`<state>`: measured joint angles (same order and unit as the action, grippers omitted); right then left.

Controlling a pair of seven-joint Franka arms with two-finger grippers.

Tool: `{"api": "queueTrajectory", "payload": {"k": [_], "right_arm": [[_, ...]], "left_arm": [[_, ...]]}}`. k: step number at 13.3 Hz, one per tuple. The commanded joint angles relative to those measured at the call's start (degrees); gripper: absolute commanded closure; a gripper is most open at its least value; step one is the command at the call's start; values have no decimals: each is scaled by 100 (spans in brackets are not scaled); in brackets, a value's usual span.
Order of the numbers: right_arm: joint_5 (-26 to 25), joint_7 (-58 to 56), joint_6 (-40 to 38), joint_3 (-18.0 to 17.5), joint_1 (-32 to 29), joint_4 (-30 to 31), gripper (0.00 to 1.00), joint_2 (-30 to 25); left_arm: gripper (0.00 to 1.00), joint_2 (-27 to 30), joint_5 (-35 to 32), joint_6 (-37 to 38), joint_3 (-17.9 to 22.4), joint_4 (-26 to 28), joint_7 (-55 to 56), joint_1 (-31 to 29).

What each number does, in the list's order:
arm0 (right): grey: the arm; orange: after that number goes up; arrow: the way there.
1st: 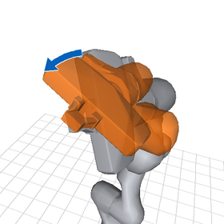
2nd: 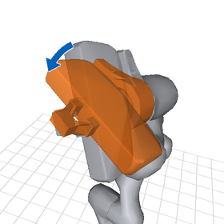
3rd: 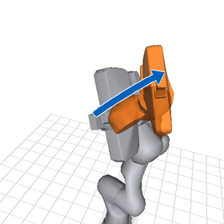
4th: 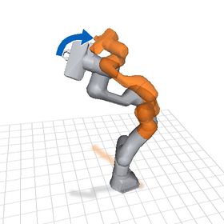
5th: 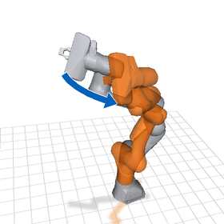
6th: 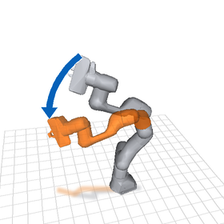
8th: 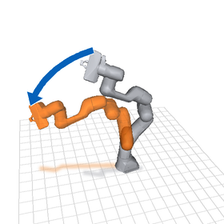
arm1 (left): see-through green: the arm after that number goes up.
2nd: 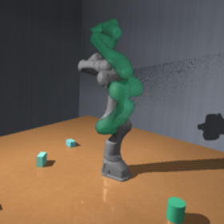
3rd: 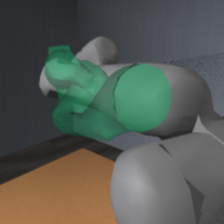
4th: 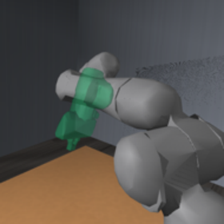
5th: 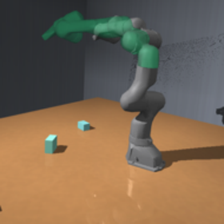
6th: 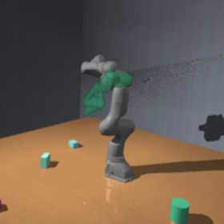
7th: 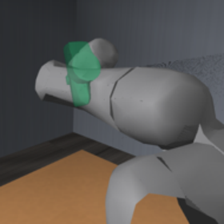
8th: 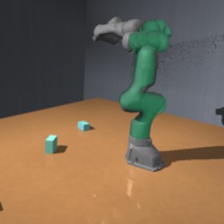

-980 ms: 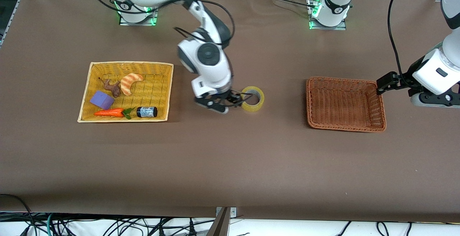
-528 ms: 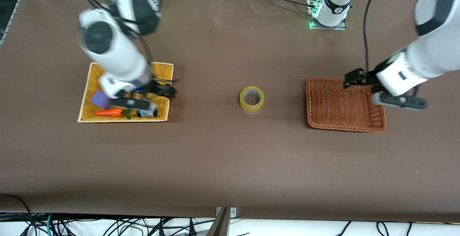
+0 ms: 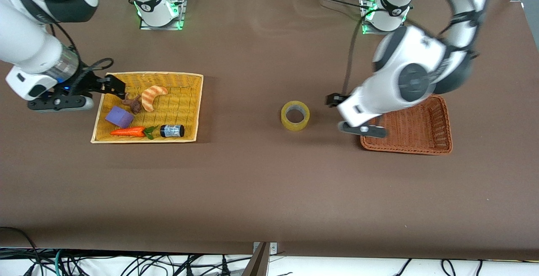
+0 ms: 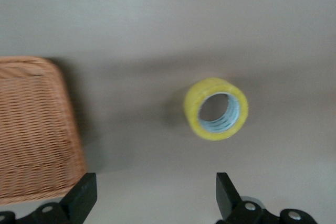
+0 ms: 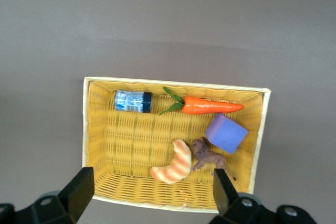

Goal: Transfer tape with both arms
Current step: 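Retract the right gripper while the left gripper reaches toward the tape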

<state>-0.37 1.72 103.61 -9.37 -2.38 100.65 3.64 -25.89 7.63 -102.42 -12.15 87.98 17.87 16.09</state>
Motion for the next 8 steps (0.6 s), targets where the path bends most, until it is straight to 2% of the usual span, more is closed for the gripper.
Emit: {"api": "queueTrajectory", "payload": {"k": [1, 3, 6, 8], "right_arm": [[90, -181, -96, -12, -26, 166, 0, -179], [90, -120, -87, -12, -17, 244, 0, -197], [90, -93, -8, -21, -17, 323, 0, -197], [81, -93, -16, -21, -17, 324, 0, -197]], "left_arm": [[0, -546, -277, -548, 55, 0, 164, 385], [0, -951, -385, -953, 37, 18, 182, 569], [1, -1049, -403, -2347, 46, 849, 138, 667], [11, -1181, -446, -3132, 46, 1256, 68, 685]]}}
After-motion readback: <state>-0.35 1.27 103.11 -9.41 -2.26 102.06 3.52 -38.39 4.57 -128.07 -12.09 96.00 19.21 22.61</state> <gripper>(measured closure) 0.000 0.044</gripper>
